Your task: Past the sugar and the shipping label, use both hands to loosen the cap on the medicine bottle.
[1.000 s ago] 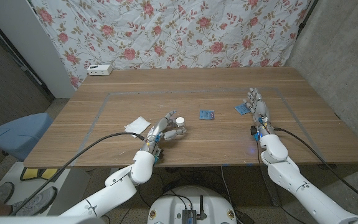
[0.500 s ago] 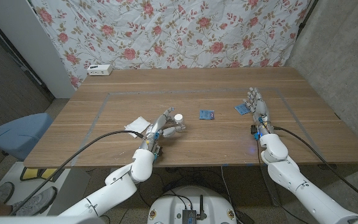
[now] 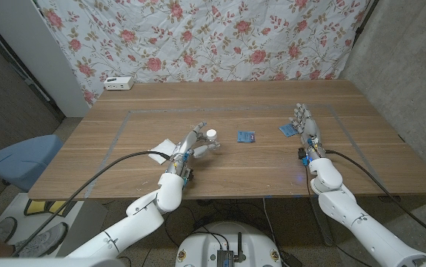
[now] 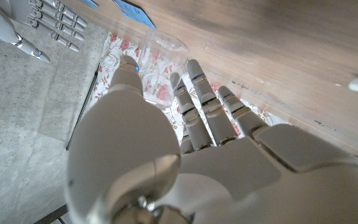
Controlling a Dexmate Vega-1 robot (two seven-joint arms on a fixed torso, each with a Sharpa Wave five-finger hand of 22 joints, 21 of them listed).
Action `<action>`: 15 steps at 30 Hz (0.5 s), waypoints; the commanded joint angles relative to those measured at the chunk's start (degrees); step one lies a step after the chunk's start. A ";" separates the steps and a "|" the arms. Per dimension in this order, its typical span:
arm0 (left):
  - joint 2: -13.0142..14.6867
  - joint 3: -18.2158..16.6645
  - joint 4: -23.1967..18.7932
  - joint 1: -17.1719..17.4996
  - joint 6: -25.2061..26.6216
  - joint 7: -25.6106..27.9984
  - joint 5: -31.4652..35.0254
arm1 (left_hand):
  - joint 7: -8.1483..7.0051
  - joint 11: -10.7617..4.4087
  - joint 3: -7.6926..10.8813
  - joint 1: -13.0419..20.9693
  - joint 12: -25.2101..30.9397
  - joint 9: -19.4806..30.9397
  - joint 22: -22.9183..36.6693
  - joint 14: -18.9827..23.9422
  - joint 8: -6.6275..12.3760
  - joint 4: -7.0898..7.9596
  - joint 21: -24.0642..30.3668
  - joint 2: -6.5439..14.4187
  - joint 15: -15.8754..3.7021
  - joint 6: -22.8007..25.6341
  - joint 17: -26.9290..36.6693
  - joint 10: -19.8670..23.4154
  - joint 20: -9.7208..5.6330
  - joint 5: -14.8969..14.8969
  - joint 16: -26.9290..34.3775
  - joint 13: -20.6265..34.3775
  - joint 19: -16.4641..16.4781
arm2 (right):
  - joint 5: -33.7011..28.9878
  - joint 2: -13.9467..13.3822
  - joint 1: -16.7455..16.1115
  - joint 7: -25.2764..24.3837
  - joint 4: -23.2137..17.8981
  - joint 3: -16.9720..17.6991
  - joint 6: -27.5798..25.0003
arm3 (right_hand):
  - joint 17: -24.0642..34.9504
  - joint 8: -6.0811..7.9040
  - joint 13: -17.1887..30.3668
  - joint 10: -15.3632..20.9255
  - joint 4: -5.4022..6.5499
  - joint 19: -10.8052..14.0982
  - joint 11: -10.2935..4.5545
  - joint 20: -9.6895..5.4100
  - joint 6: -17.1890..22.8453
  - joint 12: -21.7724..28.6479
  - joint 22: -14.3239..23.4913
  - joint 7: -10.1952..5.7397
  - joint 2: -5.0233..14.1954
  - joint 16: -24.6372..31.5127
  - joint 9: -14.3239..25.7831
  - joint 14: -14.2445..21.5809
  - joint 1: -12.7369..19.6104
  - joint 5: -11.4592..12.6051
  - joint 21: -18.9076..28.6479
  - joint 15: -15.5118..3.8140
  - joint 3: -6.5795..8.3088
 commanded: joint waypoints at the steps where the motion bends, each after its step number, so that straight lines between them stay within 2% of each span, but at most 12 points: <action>1: -0.65 -0.56 -0.14 -1.81 -0.06 0.93 1.56 | 0.59 -0.01 0.53 0.17 -0.13 0.11 0.16 0.78 -0.17 -0.19 0.20 0.72 -5.41 0.32 0.05 0.47 -8.94 -0.11 -0.17 0.24 0.61 | 0.40 -0.27 0.54 0.74 0.42 -0.07 -0.59 | 0.22 0.34 0.30 0.01 -0.35 0.50 -0.38 0.17 0.55 0.00 0.16 0.19 -0.10 0.02 0.23 0.51 -0.16 0.20 0.37 -0.18 0.18; 15: -0.92 -0.45 -0.34 -3.11 1.09 0.52 2.76 | -0.06 -0.08 0.71 0.20 -0.22 0.12 0.16 1.22 -0.19 -0.28 -0.14 0.81 -5.43 0.53 0.00 0.76 -8.75 -0.63 -0.44 0.28 0.56 | 0.31 -1.21 1.21 1.44 -0.16 -0.23 -1.71 | 0.22 0.35 0.30 0.02 -0.40 0.49 -0.39 0.13 0.60 0.00 0.16 0.15 -0.09 0.03 0.23 0.55 -0.18 0.20 0.37 -0.13 0.21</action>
